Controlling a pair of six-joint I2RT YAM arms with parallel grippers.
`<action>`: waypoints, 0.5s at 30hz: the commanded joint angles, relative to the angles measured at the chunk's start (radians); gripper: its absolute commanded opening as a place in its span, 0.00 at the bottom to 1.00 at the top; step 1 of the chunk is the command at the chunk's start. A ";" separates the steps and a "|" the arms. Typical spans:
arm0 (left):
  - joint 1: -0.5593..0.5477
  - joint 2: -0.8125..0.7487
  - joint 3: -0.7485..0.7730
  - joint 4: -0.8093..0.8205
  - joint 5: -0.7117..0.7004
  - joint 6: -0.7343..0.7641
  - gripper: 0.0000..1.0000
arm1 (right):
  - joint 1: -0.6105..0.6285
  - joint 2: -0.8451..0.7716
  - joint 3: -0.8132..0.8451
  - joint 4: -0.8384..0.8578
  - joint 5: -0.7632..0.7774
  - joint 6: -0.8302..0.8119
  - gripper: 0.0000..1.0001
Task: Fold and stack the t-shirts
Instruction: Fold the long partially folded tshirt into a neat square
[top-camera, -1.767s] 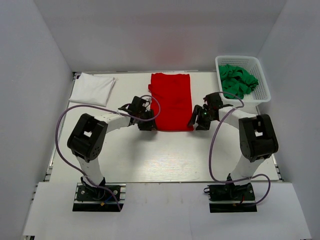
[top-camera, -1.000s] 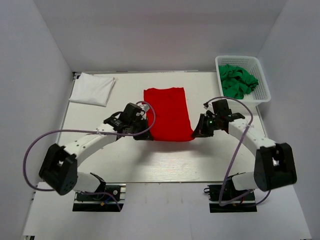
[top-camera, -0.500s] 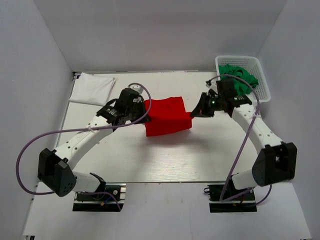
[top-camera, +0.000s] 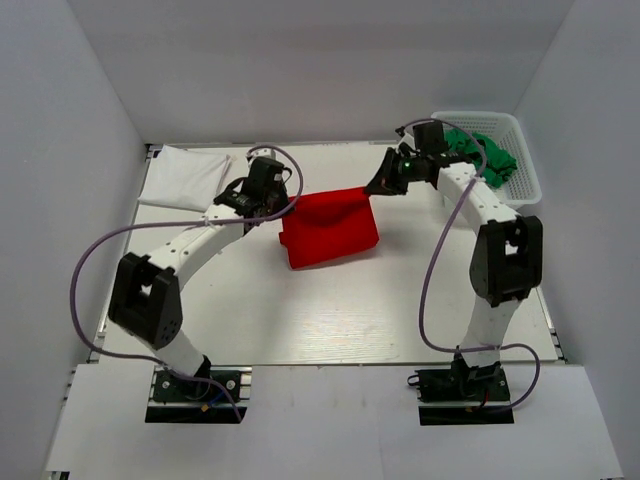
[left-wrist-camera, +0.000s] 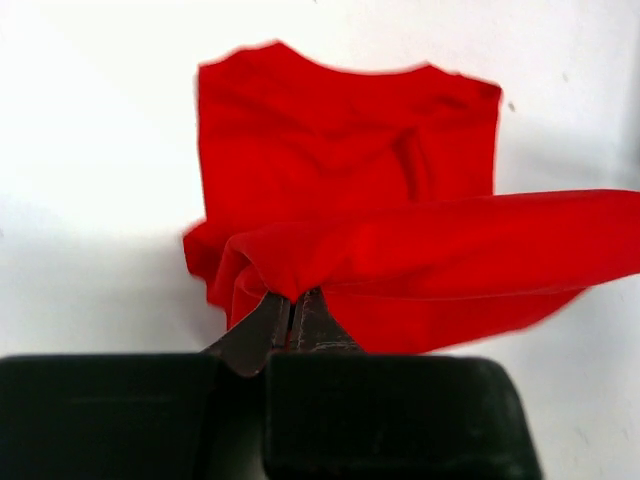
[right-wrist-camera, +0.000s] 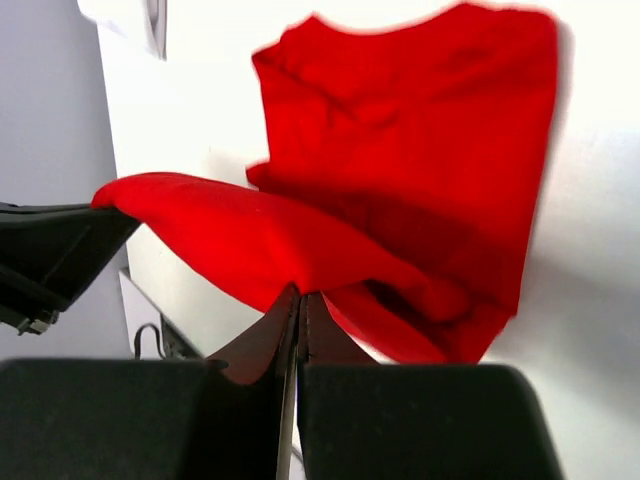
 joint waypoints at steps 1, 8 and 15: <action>0.038 0.039 0.072 0.061 -0.040 0.020 0.00 | -0.014 0.079 0.100 0.041 -0.016 0.022 0.00; 0.084 0.214 0.175 0.114 0.025 0.040 0.00 | -0.030 0.229 0.225 0.041 0.030 0.057 0.00; 0.112 0.360 0.279 0.169 0.093 0.075 0.00 | -0.048 0.315 0.269 0.072 0.076 0.084 0.00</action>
